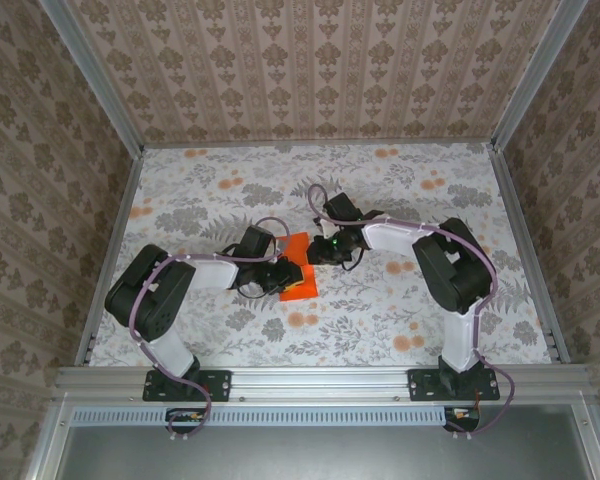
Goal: Fold a paper plane with a square sheet of paper (pick it up from the middle)
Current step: Fold the triangle a second time at the center of the table.
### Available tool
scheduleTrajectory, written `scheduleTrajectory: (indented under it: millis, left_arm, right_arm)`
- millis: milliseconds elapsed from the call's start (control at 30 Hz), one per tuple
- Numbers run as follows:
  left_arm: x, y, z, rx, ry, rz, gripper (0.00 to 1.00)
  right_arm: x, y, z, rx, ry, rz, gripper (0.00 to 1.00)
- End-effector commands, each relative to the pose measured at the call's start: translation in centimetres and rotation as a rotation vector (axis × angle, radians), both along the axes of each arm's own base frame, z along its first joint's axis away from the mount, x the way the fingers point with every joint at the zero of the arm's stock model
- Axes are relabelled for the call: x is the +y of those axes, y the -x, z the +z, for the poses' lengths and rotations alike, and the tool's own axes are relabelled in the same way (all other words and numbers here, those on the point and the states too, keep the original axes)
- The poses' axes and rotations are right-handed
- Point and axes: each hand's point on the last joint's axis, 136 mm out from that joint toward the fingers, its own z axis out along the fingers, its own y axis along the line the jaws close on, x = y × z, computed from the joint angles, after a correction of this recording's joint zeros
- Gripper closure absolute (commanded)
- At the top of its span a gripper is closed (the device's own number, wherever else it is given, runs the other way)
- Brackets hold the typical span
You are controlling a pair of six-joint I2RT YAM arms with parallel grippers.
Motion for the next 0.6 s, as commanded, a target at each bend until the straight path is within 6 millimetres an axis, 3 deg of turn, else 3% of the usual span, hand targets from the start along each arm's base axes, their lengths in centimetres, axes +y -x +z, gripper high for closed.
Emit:
scheduleTrajectory:
  millis: [0, 267, 567]
  left_arm:
    - [1.1, 1.3, -2.4, 0.073, -0.068, 0.029, 0.8]
    - [1.0, 1.2, -2.5, 0.075, -0.065, 0.039, 0.81]
    - [0.8, 1.1, -1.9, 0.061, -0.044, 0.037, 0.82]
  right_arm:
    - [-0.4, 0.2, 2.5, -0.027, -0.025, -0.025, 0.77]
    - [0.6, 2.1, 1.5, 0.023, -0.061, 0.022, 0.86]
    - [1.8, 1.2, 0.2, 0.051, -0.07, 0.047, 0.89]
